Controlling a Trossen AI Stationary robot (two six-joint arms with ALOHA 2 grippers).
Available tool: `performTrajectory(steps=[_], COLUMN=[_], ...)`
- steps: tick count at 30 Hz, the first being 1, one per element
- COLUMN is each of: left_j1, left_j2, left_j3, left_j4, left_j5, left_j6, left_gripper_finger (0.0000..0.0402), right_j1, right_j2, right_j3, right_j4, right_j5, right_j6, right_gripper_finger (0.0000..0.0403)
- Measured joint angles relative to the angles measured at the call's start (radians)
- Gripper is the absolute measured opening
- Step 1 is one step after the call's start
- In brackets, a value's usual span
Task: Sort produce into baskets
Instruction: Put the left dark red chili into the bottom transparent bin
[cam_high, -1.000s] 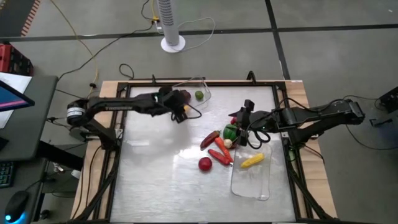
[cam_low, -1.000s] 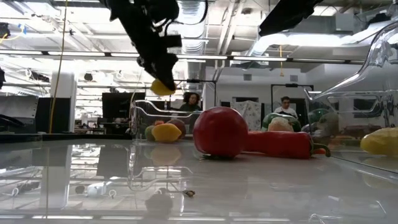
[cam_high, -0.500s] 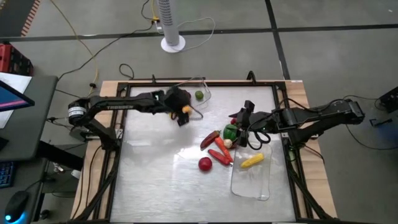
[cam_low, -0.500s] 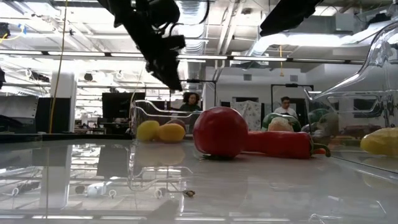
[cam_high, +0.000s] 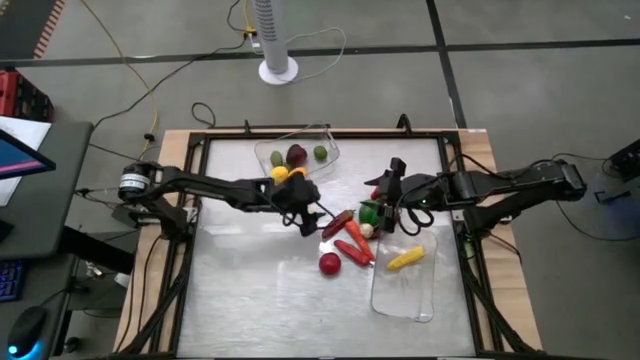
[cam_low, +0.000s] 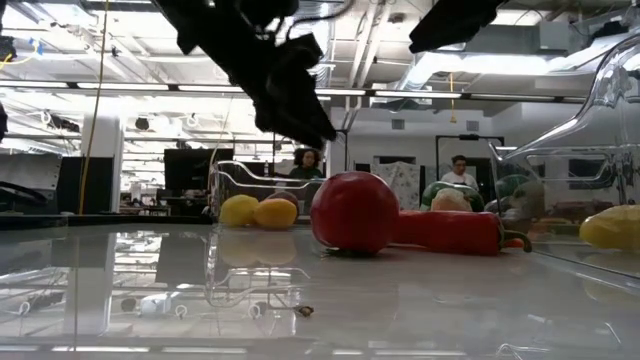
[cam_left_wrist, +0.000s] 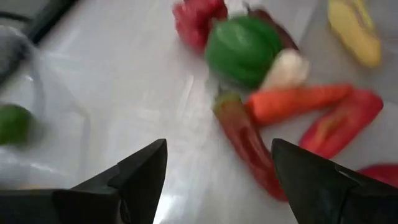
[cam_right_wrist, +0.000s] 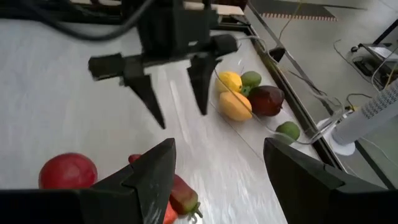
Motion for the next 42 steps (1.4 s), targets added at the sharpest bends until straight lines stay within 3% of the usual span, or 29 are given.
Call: performTrajectory(steps=[5, 18, 28, 31, 39, 42], left_j1=[-0.025, -0.022, -0.021, -0.027, -0.031, -0.031], left_j2=[0.120, 0.316, 0.399, 0.400, 0.395, 0.381], left_j3=[0.002, 0.116, 0.143, 0.143, 0.142, 0.140], left_j4=[0.092, 0.104, 0.098, 0.090, 0.091, 0.083], left_j5=[-0.001, 0.080, 0.076, 0.057, 0.055, 0.060], left_j6=[-0.014, -0.057, -0.050, -0.026, 0.017, 0.041], left_gripper_finger=[0.0273, 0.0273, 0.0266, 0.0239, 0.0110, 0.0082], right_j1=[-0.002, -0.002, -0.001, -0.001, -0.002, -0.002], right_j2=[0.025, 0.022, -0.022, -0.020, -0.021, -0.026], right_j3=[-0.001, -0.001, 0.000, 0.000, 0.000, 0.000], right_j4=[-0.001, -0.033, -0.055, -0.069, -0.080, -0.105], right_j5=[-0.017, -0.018, -0.015, -0.015, -0.015, -0.015], right_j6=[-0.001, -0.014, -0.002, 0.005, 0.006, 0.016], right_gripper_finger=[0.0272, 0.0272, 0.0272, 0.0272, 0.0272, 0.0272])
